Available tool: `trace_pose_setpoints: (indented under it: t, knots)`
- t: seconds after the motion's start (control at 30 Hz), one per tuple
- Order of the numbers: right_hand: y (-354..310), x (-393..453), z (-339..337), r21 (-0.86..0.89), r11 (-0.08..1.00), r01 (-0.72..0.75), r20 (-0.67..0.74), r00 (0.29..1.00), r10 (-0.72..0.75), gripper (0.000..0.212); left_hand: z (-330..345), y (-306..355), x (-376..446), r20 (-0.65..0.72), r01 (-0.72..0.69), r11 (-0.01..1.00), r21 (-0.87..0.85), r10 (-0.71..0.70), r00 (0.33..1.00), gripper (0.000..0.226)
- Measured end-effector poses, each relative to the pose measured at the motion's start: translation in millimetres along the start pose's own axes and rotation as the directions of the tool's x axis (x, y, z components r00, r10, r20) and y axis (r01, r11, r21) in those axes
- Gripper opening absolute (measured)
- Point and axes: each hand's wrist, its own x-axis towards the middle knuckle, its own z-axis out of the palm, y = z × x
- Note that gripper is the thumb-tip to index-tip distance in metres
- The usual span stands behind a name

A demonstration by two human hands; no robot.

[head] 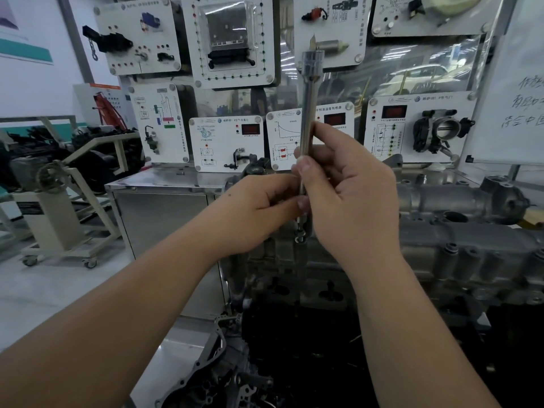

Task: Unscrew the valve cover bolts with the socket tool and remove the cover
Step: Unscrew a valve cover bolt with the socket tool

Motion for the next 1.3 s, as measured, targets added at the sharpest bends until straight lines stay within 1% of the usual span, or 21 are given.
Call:
trace_pose_setpoints:
  t: [0.1,0.17,0.23,0.33,0.4,0.5,0.57,0.67,0.73,0.8,0.93,1.1,1.2,1.3]
  knots:
    - [-1.9,-0.8,1.9,0.006,1.000,0.021,0.004,1.000,-0.021,0.046,0.0,0.2,0.3,0.013,0.021,0.999,-0.040,-0.020,1.000,0.026]
    - [-3.3,-0.9,3.3,-0.014,1.000,0.026,-0.010,1.000,-0.026,0.044,0.5,1.5,-0.2,0.003,0.020,0.997,-0.073,-0.020,1.000,0.019]
    - [-3.3,-0.7,4.5,-0.046,0.999,0.029,-0.049,0.998,-0.031,0.040,0.7,0.5,0.9,-0.011,0.004,0.999,-0.043,-0.005,1.000,0.014]
    - [-3.1,-1.5,4.8,-0.082,0.996,0.042,-0.052,0.998,-0.046,0.032,2.1,-0.8,1.2,-0.023,0.002,1.000,-0.028,-0.002,1.000,0.022]
    - [-3.2,-1.9,4.6,-0.072,0.997,0.036,-0.033,0.999,-0.038,0.035,1.7,0.9,-0.3,-0.021,0.007,0.998,-0.061,-0.009,1.000,0.026]
    - [-2.5,-2.2,4.9,-0.018,1.000,0.012,-0.020,1.000,-0.012,0.044,-0.7,-0.3,-1.6,-0.004,-0.001,0.996,-0.087,0.001,1.000,0.016]
    - [-2.8,-2.7,6.2,0.001,1.000,0.014,-0.014,1.000,-0.014,0.046,-1.3,-2.5,-0.6,-0.002,-0.015,0.997,-0.074,0.015,1.000,0.009]
    - [-5.3,-3.0,7.0,-0.008,1.000,0.023,-0.023,0.999,-0.023,0.046,-0.8,-1.7,0.5,0.000,-0.009,0.998,-0.064,0.009,1.000,0.016]
    - [-5.9,-3.2,6.1,-0.028,0.999,0.032,-0.074,0.997,-0.034,0.042,0.0,-3.0,1.2,0.006,-0.011,0.999,-0.041,0.011,1.000,0.010]
    - [-5.3,-3.4,5.1,-0.060,0.997,0.053,-0.129,0.990,-0.060,0.036,0.9,-2.3,0.8,0.006,-0.016,1.000,-0.017,0.016,1.000,0.011]
    - [-4.1,-3.3,4.7,-0.078,0.996,0.038,-0.090,0.995,-0.045,0.035,0.7,0.4,-2.0,0.014,-0.024,0.999,-0.033,0.024,1.000,0.015]
    - [-2.1,-3.4,4.4,0.029,1.000,0.006,-0.048,0.999,-0.005,0.046,-1.8,-1.7,-0.3,0.026,0.006,0.998,-0.062,-0.005,1.000,0.018]
    - [-1.2,-3.1,5.9,-0.006,1.000,0.024,-0.059,0.998,-0.024,0.048,-0.4,0.3,0.1,-0.009,-0.002,0.997,-0.084,0.001,1.000,0.017]
    - [1.5,-3.3,7.1,-0.015,0.999,0.043,-0.101,0.994,-0.044,0.044,0.6,-2.2,1.3,-0.014,0.006,0.999,-0.038,-0.007,1.000,0.021]
